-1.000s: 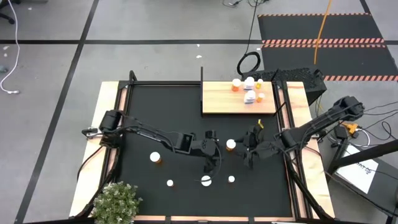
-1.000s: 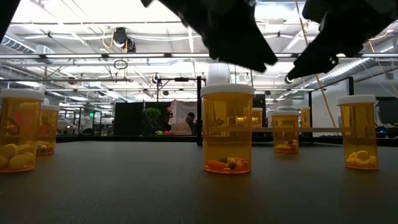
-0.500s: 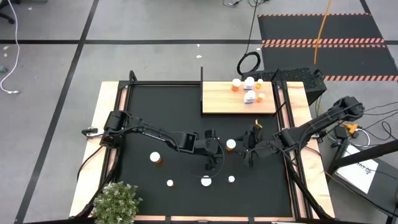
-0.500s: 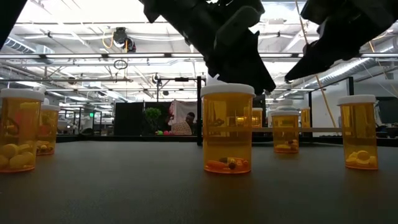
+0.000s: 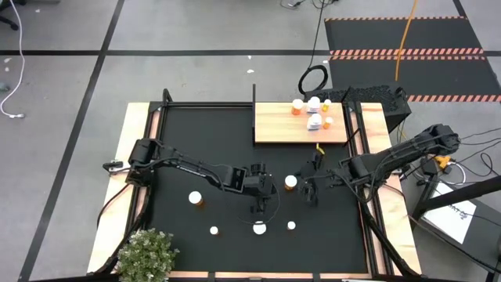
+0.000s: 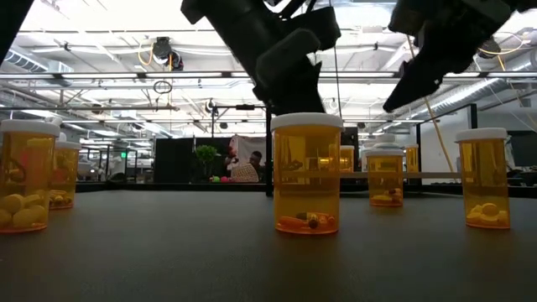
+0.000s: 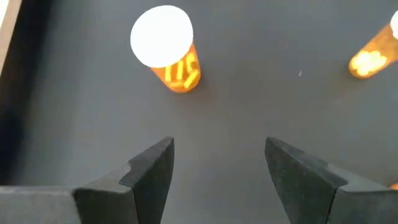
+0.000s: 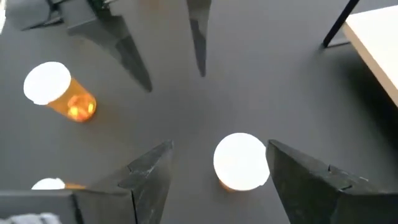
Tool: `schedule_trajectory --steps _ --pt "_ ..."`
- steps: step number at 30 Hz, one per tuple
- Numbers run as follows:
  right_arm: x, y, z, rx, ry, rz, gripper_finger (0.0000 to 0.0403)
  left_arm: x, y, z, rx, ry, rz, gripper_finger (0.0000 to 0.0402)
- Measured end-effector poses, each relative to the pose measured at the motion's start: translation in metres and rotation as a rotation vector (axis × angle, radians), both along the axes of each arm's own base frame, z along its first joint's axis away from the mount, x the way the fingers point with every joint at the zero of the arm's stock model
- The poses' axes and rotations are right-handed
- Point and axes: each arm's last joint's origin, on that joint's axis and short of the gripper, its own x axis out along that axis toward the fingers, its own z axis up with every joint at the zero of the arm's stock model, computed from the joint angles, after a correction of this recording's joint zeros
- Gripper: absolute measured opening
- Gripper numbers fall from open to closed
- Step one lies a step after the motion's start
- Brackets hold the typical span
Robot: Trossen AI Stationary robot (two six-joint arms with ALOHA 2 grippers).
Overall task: Pick and place medicine bottles onto shelf by color
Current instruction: Put the large orange pill bottle on the shelf aligned with the other large orange pill bottle
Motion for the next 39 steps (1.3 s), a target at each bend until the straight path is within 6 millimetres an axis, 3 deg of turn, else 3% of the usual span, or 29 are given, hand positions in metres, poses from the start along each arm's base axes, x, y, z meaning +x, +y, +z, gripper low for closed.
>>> schedule_trajectory --steps 6,11,15,19,27,39 --pt "0.011 -0.01 0.027 -0.017 0.203 0.059 0.0252 -0.011 0.005 -0.01 0.062 0.019 0.085 0.025" --pt "0.027 -0.011 0.037 -0.038 0.302 0.172 0.0252 -0.03 0.011 -0.015 0.014 -0.134 0.113 0.025" --pt "0.043 -0.012 0.033 -0.107 0.347 0.25 0.0257 -0.046 0.014 -0.007 -0.003 -0.279 0.102 0.025" --pt "0.06 -0.017 0.029 -0.126 0.388 0.257 0.0287 -0.056 0.015 -0.006 -0.004 -0.387 0.083 0.025" --pt "0.085 -0.033 0.006 0.028 0.527 0.251 0.0353 -0.068 0.018 -0.019 0.002 -0.394 0.079 0.025" --pt "0.099 -0.042 -0.016 0.051 0.649 0.221 0.0357 -0.075 0.019 -0.027 -0.006 -0.428 0.085 0.025"
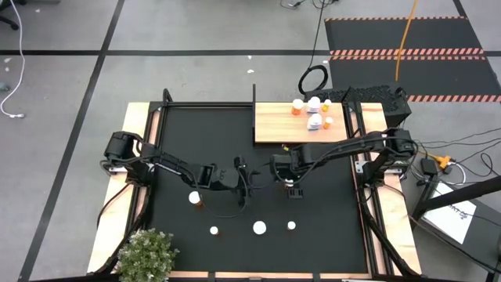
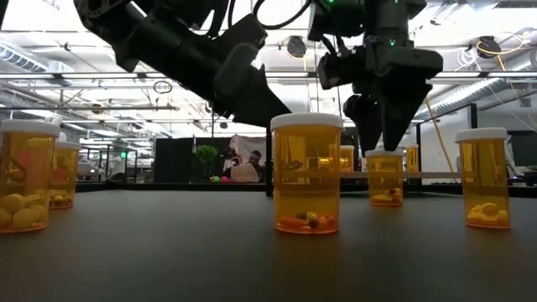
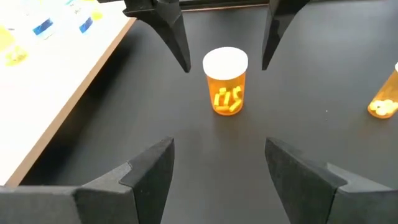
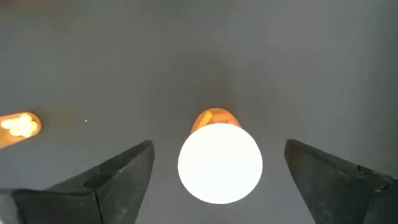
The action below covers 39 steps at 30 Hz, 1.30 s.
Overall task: Pick and place medicine bottles onto shelf by color
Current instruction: Put the large orange pill bottle on the shelf aligned with the other large orange pill bottle
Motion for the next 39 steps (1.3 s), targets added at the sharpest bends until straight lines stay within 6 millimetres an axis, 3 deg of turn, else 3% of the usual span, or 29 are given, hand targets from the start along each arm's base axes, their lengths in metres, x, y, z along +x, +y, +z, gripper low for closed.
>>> schedule_trajectory --steps 5,13,31,39 --pt "0.001 0.0 -0.001 -0.021 -0.002 -0.01 0.0353 0.0 0.0 0.0 -0.004 -0.003 0.002 0.025" --pt "-0.001 0.003 -0.005 -0.047 -0.003 -0.019 0.0314 0.0 -0.001 0.0 -0.009 -0.007 0.002 0.025" --pt "-0.003 0.005 -0.012 -0.045 0.001 -0.054 0.0311 0.0 -0.002 0.0 -0.01 -0.008 0.0 0.025" --pt "-0.003 0.005 -0.012 -0.042 0.003 -0.07 0.0258 0.0 -0.002 0.0 -0.011 -0.009 0.001 0.025"
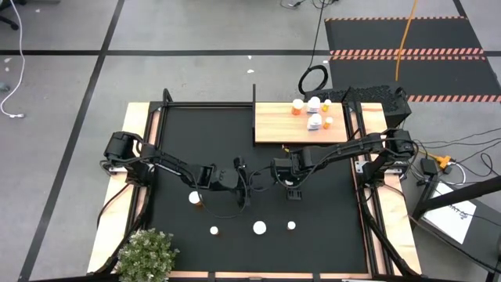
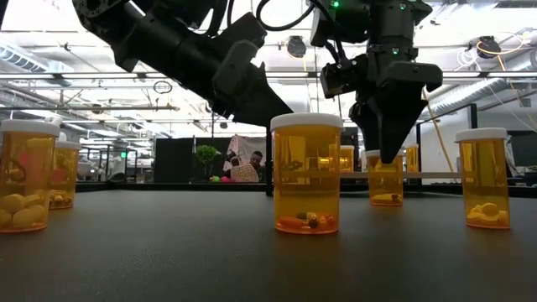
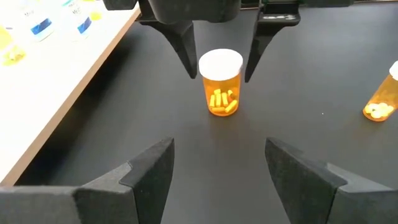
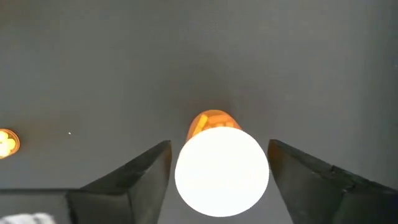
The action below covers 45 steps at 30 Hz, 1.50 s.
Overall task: Pick and place medicine bottles onto shelf by color
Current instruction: Put the large orange pill bottle on the shelf aligned with the other large orange pill bottle
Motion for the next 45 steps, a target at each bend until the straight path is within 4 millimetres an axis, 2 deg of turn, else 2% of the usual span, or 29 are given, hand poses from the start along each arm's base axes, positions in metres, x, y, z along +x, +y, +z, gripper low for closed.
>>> schedule_trajectory --steps 8,14,19,25,32,40,45 --pt "0.0 0.0 0.0 -0.001 0.001 0.006 0.0211 0.0 -0.001 0.0 0.0 0.0 -0.003 0.025" --pt "-0.002 -0.001 0.004 0.0 0.018 0.014 0.0215 0.0 -0.001 0.0 0.001 0.001 -0.003 0.025" --pt "0.001 -0.003 0.02 -0.004 0.024 0.034 0.022 0.0 -0.001 0.0 0.001 0.001 -0.003 0.025" --pt "0.007 -0.013 0.049 -0.012 0.014 0.062 0.0212 0.0 -0.002 0.0 0.001 0.002 -0.005 0.025" --pt "0.01 -0.041 0.082 -0.03 0.003 0.082 0.0214 -0.001 -0.006 0.0 0.001 0.003 -0.017 0.025" --pt "0.006 -0.089 0.117 -0.067 -0.056 0.06 0.0214 -0.001 -0.006 0.0 0.001 0.003 -0.016 0.025" --pt "-0.003 -0.123 0.126 -0.094 -0.074 0.04 0.0214 -0.001 -0.006 0.0 0.001 0.003 -0.016 0.025"
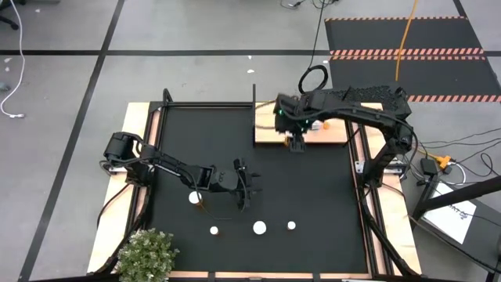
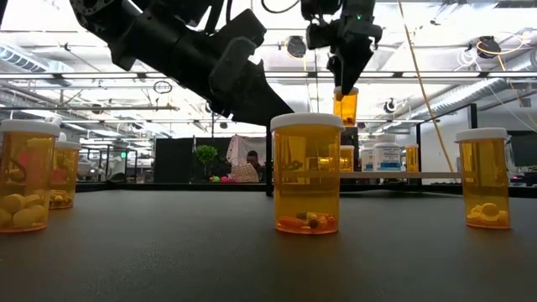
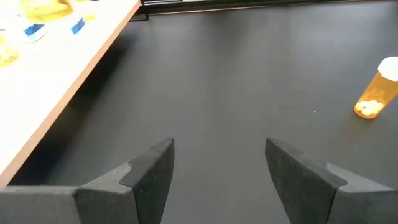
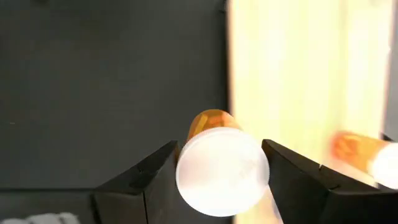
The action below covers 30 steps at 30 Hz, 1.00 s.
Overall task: Pick and place medicine bottles onto shelf by color
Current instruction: Put the large orange pill bottle on the shelf aligned with the other large orange pill bottle
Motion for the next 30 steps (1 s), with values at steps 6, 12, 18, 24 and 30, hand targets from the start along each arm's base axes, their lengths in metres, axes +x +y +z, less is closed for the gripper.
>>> schedule_trajectory --steps 6,12,18,24,30 --pt "-0.016 -0.037 0.0 -0.019 0.011 -0.024 0.0214 0.0 0.0 0.0 0.0 0.0 0.0 0.025" --pt "-0.031 -0.066 0.0 -0.037 0.009 -0.06 0.0214 0.0 0.0 0.0 0.0 0.0 0.0 0.025" --pt "-0.041 -0.081 0.001 -0.05 0.005 -0.072 0.0215 0.0 0.0 0.0 0.002 0.0 -0.001 0.025" --pt "-0.043 -0.09 0.001 -0.073 -0.021 -0.081 0.0215 0.0 0.0 0.0 0.002 0.0 -0.001 0.025" --pt "-0.043 -0.091 -0.001 -0.077 -0.029 -0.082 0.0215 0.0 0.0 0.0 0.002 0.0 -0.001 0.025"
